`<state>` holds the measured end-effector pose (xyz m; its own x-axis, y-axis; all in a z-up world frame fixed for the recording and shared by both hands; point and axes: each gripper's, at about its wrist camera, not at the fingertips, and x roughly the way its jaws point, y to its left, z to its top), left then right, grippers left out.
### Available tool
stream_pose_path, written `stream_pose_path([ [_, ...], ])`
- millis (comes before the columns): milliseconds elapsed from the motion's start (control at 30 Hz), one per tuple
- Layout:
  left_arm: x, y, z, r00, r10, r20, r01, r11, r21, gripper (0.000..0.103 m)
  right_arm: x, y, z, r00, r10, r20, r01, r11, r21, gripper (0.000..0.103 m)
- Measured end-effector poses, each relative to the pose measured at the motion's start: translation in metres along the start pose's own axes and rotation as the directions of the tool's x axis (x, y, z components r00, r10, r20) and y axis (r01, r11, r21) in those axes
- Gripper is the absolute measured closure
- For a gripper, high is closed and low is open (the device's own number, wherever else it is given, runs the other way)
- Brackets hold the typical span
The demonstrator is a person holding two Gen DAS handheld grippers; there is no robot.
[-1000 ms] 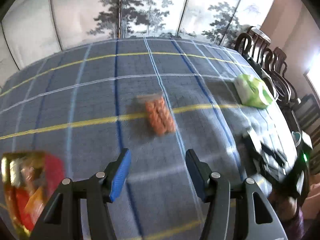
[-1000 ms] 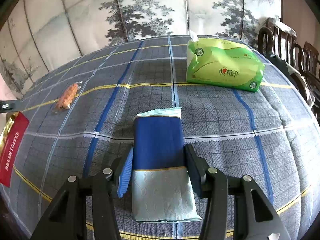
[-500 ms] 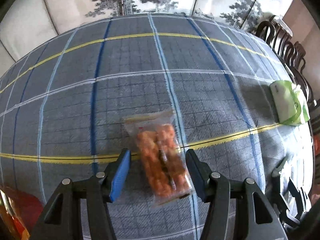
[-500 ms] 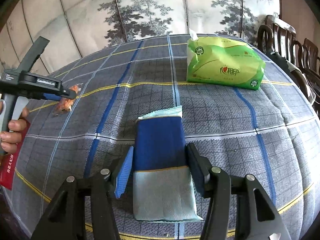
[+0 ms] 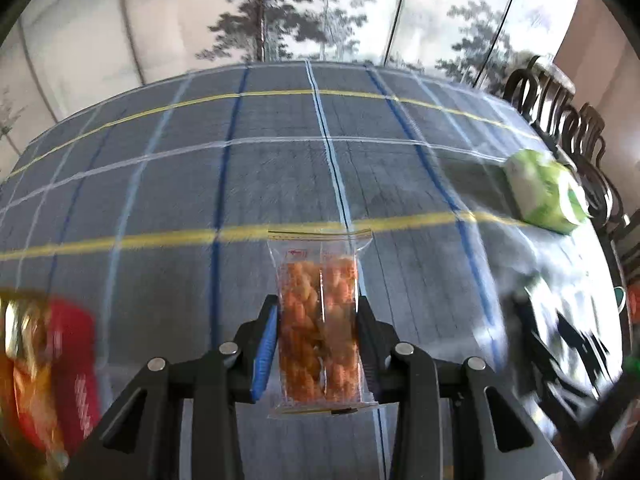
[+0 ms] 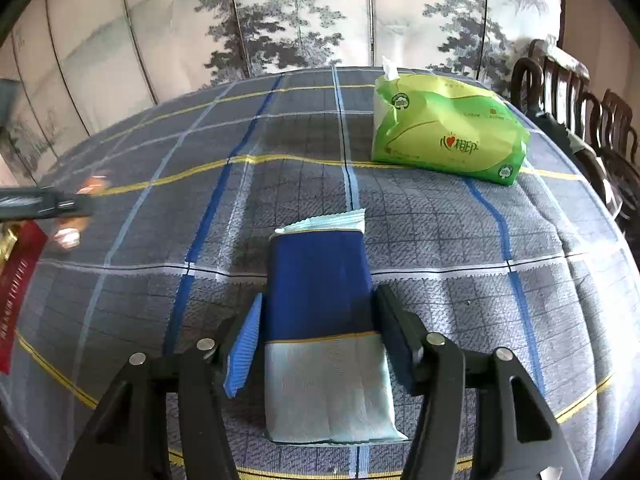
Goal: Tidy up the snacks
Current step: 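Grasp the clear bag of orange sticks with the left tool while the right holds the box, then carry the orange-stick bag into the gold tray and open the left tool while the right holds the box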
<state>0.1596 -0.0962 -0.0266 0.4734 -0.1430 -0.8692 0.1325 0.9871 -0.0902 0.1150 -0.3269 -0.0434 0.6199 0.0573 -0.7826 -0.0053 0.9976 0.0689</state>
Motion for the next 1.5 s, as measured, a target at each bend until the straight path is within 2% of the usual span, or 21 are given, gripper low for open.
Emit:
stream_pose_path([
  [33,-0.012,0.002,-0.010,1.000,0.004,0.012,-0.004,1.000,-0.005,0.066,0.001,0.003,0.000,1.000,-0.006,-0.005,0.006,1.000,-0.016,0.042],
  [133,-0.043,0.007,-0.033,0.999,0.020,0.045,-0.019,1.000,-0.017,0.066,0.001,0.005,0.000,1.000,-0.013,-0.005,0.012,1.000,-0.026,0.041],
  [200,-0.064,0.011,-0.052,0.997,0.036,0.064,-0.034,0.999,-0.024,0.066,0.000,-0.001,0.000,1.000,0.007,0.002,-0.007,1.000,0.000,0.045],
  [267,-0.079,0.014,-0.066,0.997,0.028,0.069,-0.026,0.999,-0.034,0.066,-0.002,-0.007,0.000,1.000,0.011,0.011,-0.012,0.999,0.030,0.053],
  [333,-0.094,0.018,-0.078,0.996,0.032,0.079,-0.028,0.998,-0.049,0.066,-0.002,-0.007,0.000,1.000,0.015,0.012,-0.015,0.999,0.033,0.054],
  [467,-0.114,0.029,-0.095,0.995,0.033,0.094,-0.027,0.997,-0.067,0.066,-0.001,-0.003,0.000,1.000,-0.030,0.004,0.030,1.000,-0.005,0.054],
  [600,-0.128,0.039,-0.106,0.991,0.072,0.116,-0.064,0.995,-0.075,0.066,-0.001,-0.001,0.000,0.999,-0.041,0.003,0.041,0.999,-0.013,0.055],
  [1033,-0.151,0.080,-0.125,0.980,0.147,0.138,-0.127,0.982,-0.142,0.066,-0.002,0.004,-0.001,0.998,-0.069,0.004,0.069,0.997,-0.030,0.057],
  [1267,-0.153,0.109,-0.134,0.976,0.180,0.123,-0.155,0.969,-0.192,0.066,-0.002,0.004,-0.001,0.997,-0.076,0.005,0.076,0.996,-0.034,0.057],
  [1500,-0.161,0.167,-0.144,0.964,0.240,0.113,-0.201,0.940,-0.277,0.066,-0.002,0.004,-0.001,0.997,-0.076,0.005,0.076,0.997,-0.034,0.057],
])
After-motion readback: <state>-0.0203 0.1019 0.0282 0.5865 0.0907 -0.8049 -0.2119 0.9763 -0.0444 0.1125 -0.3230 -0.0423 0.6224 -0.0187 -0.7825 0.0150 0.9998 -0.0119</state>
